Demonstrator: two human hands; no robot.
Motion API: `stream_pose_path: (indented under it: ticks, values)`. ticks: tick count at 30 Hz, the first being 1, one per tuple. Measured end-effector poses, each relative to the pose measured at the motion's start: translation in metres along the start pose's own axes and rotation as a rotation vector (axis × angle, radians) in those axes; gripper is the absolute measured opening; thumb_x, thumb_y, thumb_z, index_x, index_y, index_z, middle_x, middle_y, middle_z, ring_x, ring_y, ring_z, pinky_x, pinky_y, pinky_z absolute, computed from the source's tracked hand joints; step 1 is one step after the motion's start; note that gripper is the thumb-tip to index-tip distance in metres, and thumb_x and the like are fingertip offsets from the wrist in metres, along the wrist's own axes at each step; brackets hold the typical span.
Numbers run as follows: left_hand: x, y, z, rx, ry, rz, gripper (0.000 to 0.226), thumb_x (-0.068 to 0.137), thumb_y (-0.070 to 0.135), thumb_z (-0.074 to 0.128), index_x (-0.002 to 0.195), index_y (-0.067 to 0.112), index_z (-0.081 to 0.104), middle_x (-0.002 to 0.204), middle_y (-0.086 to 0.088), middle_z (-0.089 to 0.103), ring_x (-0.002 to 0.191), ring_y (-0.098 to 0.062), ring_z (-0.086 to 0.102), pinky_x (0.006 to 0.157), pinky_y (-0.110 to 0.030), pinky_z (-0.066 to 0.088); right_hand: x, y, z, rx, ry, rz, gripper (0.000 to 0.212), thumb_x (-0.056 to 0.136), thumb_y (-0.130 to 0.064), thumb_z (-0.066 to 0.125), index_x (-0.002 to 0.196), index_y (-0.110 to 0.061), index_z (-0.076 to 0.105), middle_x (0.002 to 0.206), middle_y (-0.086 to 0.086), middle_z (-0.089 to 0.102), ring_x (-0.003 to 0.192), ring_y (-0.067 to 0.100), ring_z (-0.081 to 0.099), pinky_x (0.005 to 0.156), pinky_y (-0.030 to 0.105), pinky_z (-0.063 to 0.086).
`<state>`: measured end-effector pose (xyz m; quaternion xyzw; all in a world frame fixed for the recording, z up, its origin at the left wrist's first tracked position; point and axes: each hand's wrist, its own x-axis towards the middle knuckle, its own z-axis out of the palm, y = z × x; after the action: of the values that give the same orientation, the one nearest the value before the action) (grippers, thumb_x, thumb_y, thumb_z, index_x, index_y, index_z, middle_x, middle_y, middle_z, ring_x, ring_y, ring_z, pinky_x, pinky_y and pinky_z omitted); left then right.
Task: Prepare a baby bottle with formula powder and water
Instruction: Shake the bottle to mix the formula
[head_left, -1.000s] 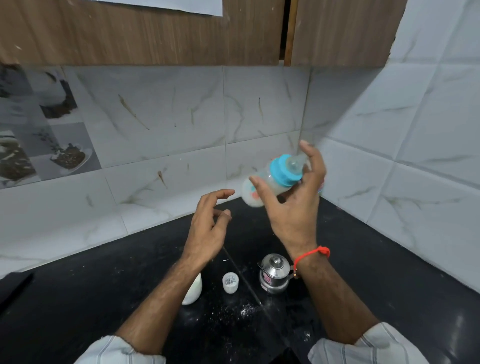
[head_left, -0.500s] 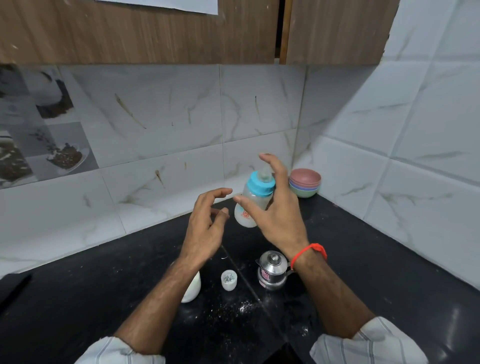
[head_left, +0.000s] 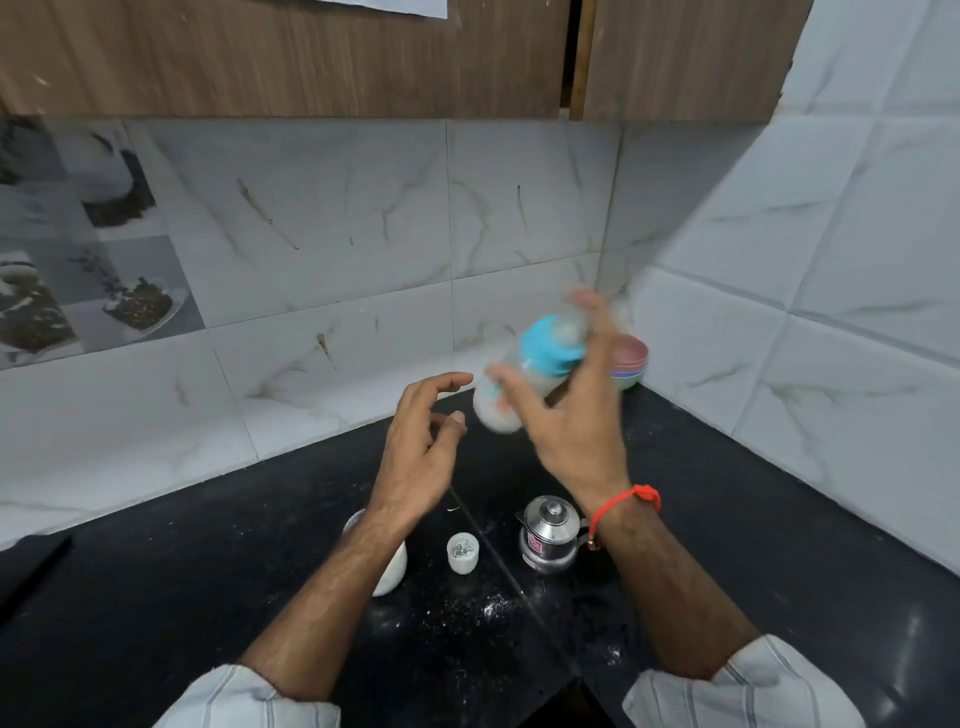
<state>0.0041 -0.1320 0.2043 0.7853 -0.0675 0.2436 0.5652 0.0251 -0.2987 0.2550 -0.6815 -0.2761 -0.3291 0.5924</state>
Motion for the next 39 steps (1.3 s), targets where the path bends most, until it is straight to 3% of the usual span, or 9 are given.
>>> stream_pose_path:
  ticks: [2, 6, 10, 14, 18, 23, 27, 34, 39]
  values:
    - [0.000, 0.000, 0.000, 0.000, 0.004, 0.002, 0.046, 0.102, 0.004, 0.056, 0.128, 0.041, 0.063, 0.133, 0.020, 0.056, 0.091, -0.005, 0.067, 0.079, -0.012, 0.049, -0.010, 0.000, 0.000, -0.077, -0.172, 0.064, 0.081, 0.084, -0.031, 0.088, 0.143, -0.053, 0.037, 0.120, -0.022, 0.058, 0.106, 0.005, 0.063, 0.097, 0.035, 0.055]
    - [-0.001, -0.002, -0.001, 0.010, 0.003, -0.006, 0.045, 0.103, 0.006, 0.056, 0.127, 0.044, 0.062, 0.133, 0.021, 0.055, 0.093, -0.006, 0.070, 0.077, -0.012, 0.049, -0.010, 0.000, 0.000, 0.065, 0.167, -0.040, 0.082, 0.083, -0.034, 0.088, 0.145, -0.044, 0.035, 0.140, -0.005, 0.054, 0.116, 0.024, 0.065, 0.102, 0.046, 0.055]
    - [-0.002, -0.002, -0.001, 0.023, -0.013, -0.005, 0.046, 0.103, 0.006, 0.056, 0.127, 0.045, 0.062, 0.131, 0.022, 0.055, 0.093, -0.008, 0.070, 0.077, -0.011, 0.049, -0.010, 0.002, -0.003, -0.028, -0.070, 0.089, 0.081, 0.082, -0.033, 0.089, 0.143, -0.047, 0.038, 0.115, -0.013, 0.064, 0.101, 0.012, 0.069, 0.095, 0.039, 0.059]
    - [-0.004, -0.007, -0.001, 0.030, -0.006, -0.014, 0.045, 0.103, 0.007, 0.056, 0.126, 0.046, 0.062, 0.131, 0.022, 0.055, 0.094, -0.008, 0.070, 0.077, -0.012, 0.049, -0.010, 0.004, -0.005, 0.187, 0.268, -0.053, 0.081, 0.084, -0.031, 0.089, 0.143, -0.050, 0.037, 0.132, 0.011, 0.058, 0.111, 0.031, 0.066, 0.097, 0.044, 0.058]
    - [-0.004, -0.006, 0.001, 0.036, -0.027, -0.011, 0.044, 0.103, 0.006, 0.057, 0.128, 0.042, 0.063, 0.132, 0.019, 0.056, 0.093, -0.008, 0.070, 0.077, -0.012, 0.048, -0.017, 0.016, -0.009, -0.063, -0.086, 0.125, 0.082, 0.084, -0.029, 0.089, 0.143, -0.050, 0.036, 0.115, 0.000, 0.064, 0.098, 0.013, 0.068, 0.089, 0.038, 0.059]
    - [-0.002, -0.006, 0.001, 0.032, -0.015, -0.015, 0.048, 0.103, 0.006, 0.056, 0.122, 0.049, 0.062, 0.132, 0.019, 0.055, 0.093, -0.010, 0.071, 0.078, -0.014, 0.048, -0.009, 0.011, -0.008, 0.228, 0.271, -0.048, 0.083, 0.085, -0.019, 0.088, 0.143, -0.049, 0.037, 0.132, -0.008, 0.058, 0.109, 0.021, 0.068, 0.093, 0.036, 0.060]
    - [-0.001, -0.002, 0.002, 0.034, -0.023, 0.004, 0.046, 0.103, 0.006, 0.056, 0.126, 0.045, 0.062, 0.132, 0.021, 0.055, 0.093, -0.008, 0.070, 0.079, -0.012, 0.049, -0.011, 0.022, -0.009, 0.060, -0.050, 0.257, 0.079, 0.083, -0.024, 0.089, 0.141, -0.047, 0.041, 0.109, -0.005, 0.066, 0.091, 0.016, 0.070, 0.087, 0.042, 0.062]
    - [-0.001, -0.006, 0.000, 0.047, -0.026, -0.011, 0.041, 0.105, 0.008, 0.056, 0.128, 0.042, 0.063, 0.132, 0.022, 0.054, 0.093, -0.007, 0.071, 0.080, -0.015, 0.048, -0.007, 0.026, -0.012, 0.467, 0.098, 0.496, 0.071, 0.089, -0.024, 0.083, 0.141, -0.041, 0.038, 0.092, -0.033, 0.070, 0.084, 0.004, 0.073, 0.074, 0.038, 0.061]
    - [0.000, -0.007, -0.001, 0.038, -0.013, -0.017, 0.043, 0.104, 0.008, 0.056, 0.126, 0.045, 0.063, 0.132, 0.020, 0.054, 0.093, -0.007, 0.070, 0.077, -0.010, 0.048, -0.010, 0.023, -0.009, 0.695, 0.218, 0.568, 0.075, 0.090, -0.019, 0.082, 0.146, -0.038, 0.038, 0.098, -0.014, 0.076, 0.093, 0.010, 0.074, 0.080, 0.045, 0.062]
